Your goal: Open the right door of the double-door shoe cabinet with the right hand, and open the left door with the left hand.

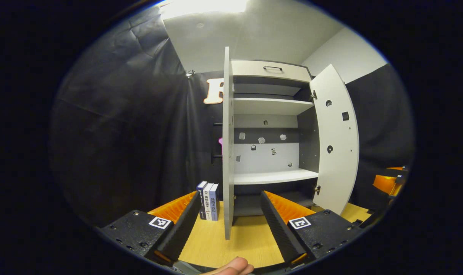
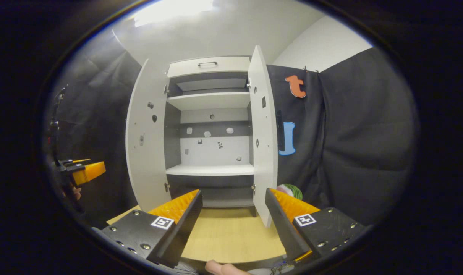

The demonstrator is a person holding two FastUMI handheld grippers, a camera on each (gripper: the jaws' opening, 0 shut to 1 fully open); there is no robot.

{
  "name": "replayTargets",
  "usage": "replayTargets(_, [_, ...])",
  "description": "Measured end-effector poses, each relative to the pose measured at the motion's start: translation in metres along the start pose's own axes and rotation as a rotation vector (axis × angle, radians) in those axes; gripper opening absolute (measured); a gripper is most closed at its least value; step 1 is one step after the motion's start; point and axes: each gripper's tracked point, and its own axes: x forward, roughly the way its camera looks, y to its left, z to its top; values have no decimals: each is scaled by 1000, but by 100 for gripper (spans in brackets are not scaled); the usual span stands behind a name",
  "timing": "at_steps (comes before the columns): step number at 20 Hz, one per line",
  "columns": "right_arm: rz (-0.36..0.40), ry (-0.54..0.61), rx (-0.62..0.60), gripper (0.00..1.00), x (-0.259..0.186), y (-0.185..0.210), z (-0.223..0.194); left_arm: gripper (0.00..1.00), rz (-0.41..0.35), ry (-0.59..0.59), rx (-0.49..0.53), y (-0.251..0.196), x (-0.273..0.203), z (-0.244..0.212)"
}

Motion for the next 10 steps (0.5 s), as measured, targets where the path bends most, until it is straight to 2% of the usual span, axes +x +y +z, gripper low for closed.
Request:
replayTargets(1, [-3,-1,0,94,1,0,0,96,-13,12,-17,-6,-1,-6])
replayTargets(2, [-9,-1,1,99,1,-2,-1,96,-27,19,-21,-10,-2,-11])
replayTargets(7, [-17,-3,4,99,-2,-5,-3,96,-83,26,1,-26,-2,-18])
replayTargets(8, [-18,-6,7,99,-3,-6,-3,94,-96,22,4,-30,-4,-18])
replayTargets(10, [-22,-7,9,99,-3,-8,-3,96,-108,19,9,-32,-4,-18])
